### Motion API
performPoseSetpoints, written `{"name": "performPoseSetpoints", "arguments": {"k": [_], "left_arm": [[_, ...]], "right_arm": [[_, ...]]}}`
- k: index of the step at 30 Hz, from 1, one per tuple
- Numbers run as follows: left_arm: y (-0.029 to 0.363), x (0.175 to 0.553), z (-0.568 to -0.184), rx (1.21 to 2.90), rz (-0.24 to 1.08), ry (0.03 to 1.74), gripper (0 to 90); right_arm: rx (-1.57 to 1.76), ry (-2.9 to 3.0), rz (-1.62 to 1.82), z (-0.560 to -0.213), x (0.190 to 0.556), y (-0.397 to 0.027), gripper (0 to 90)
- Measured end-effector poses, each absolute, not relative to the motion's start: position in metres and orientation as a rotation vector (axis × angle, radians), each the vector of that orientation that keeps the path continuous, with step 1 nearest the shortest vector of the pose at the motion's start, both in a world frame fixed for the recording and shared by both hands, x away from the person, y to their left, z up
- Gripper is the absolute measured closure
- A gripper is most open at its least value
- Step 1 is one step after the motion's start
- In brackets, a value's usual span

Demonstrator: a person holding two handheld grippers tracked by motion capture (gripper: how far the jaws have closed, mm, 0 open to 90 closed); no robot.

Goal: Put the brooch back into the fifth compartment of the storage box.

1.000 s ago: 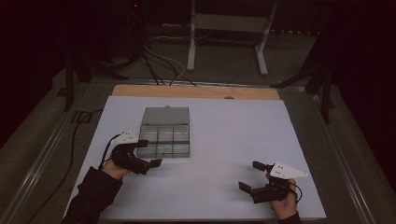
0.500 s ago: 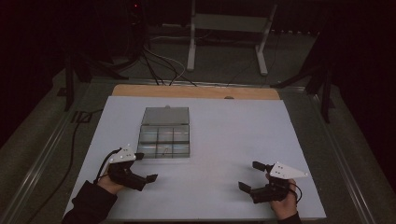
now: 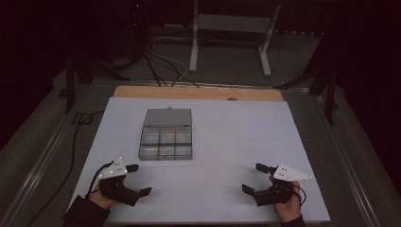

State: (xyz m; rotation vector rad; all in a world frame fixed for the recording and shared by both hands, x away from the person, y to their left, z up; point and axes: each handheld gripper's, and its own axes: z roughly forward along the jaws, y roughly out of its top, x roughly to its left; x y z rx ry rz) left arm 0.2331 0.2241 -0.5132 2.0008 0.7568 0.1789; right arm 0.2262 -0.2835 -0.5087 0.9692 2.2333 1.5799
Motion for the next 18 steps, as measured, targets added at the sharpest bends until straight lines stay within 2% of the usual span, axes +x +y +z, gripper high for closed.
{"name": "performPoseSetpoints", "arguments": {"k": [18], "left_arm": [[0.2296,0.2312,-0.5193,1.985,0.169,0.769,1.2]], "right_arm": [[0.964,2.241,1.583,-0.5092,0.2265,-0.2829,0.0]]}}
